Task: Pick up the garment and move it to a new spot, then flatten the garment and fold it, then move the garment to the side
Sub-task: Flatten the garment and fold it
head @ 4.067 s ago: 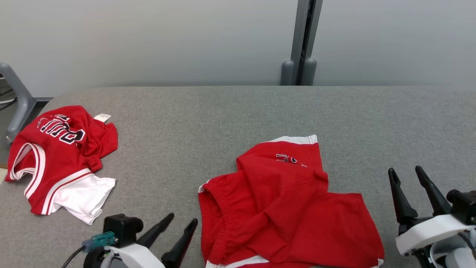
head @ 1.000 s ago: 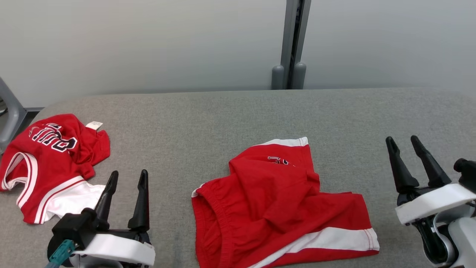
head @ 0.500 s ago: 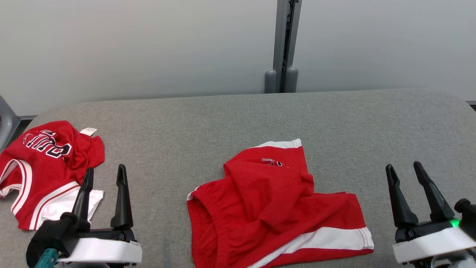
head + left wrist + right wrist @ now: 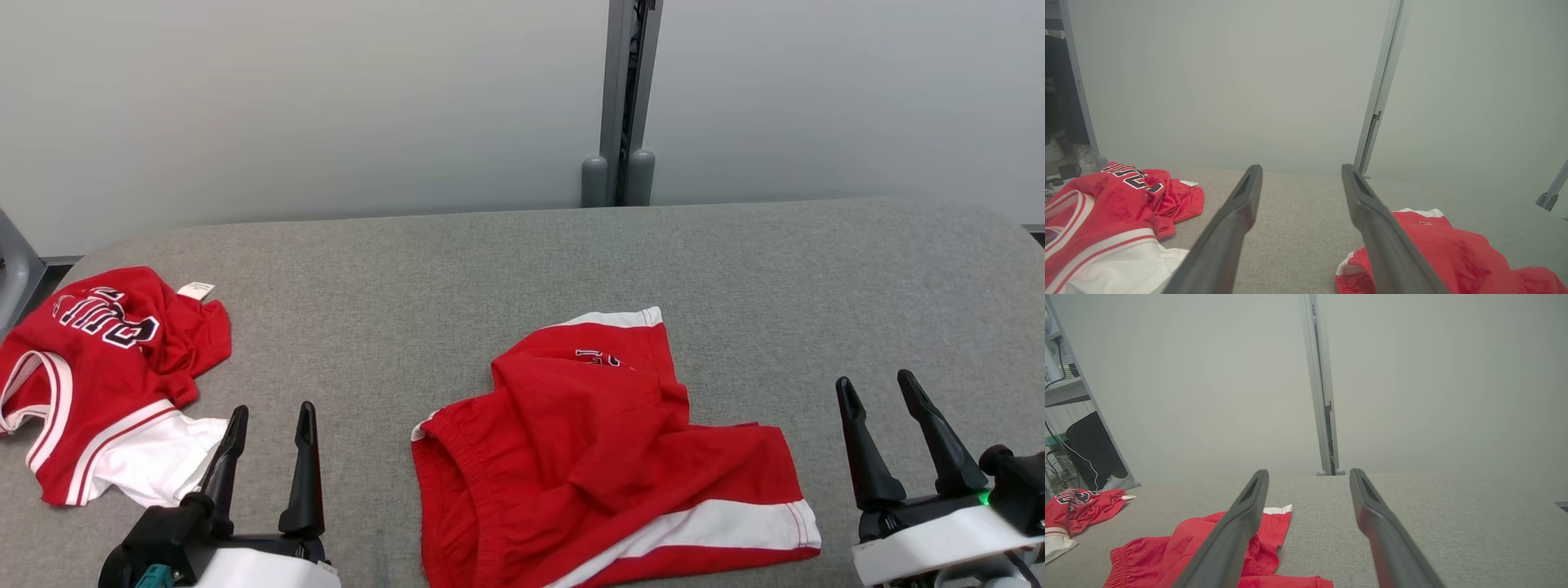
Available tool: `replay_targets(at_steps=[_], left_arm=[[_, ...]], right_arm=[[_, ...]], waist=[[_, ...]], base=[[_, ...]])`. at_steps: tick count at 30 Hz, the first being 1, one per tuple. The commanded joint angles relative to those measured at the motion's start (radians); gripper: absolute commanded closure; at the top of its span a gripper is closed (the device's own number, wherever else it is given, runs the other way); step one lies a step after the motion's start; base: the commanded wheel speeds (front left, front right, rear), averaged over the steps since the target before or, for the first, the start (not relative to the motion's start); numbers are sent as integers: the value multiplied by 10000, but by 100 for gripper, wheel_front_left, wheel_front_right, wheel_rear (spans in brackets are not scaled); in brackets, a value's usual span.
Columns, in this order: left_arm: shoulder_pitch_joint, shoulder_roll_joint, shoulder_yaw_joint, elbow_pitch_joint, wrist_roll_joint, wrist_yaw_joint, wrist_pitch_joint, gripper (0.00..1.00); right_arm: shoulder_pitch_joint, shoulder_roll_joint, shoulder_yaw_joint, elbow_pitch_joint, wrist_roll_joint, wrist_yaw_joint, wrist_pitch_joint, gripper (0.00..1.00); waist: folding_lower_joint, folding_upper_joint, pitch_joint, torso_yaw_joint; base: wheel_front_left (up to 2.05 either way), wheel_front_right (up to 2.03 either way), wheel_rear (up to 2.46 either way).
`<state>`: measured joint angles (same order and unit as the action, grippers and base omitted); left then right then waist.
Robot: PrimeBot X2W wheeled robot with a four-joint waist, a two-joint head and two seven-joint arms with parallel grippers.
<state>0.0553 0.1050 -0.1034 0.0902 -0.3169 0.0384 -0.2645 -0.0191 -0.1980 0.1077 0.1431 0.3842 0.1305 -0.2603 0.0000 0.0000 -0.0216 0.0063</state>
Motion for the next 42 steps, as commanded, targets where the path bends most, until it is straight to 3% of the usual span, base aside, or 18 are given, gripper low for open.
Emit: replay_targets(at_steps=[1,36,42], left_arm=[[-108,-55,99,36,96,-70,-23,0],[-103,-416,403,317,543,-516,-23,0],[147,-315,40,240,-288,-1043,1263,0]], right_arm=[[-114,-73,4,31,-57,7,-41,0],[-304,-98,228,329,44,7,-42,0],[-299,-602,565,986,649,7,203,0]], waist=[[0,0,-4,14],[0,0,-19,-47],[0,0,-31,-88]], base=[[0,0,0],[0,0,0],[0,0,0]])
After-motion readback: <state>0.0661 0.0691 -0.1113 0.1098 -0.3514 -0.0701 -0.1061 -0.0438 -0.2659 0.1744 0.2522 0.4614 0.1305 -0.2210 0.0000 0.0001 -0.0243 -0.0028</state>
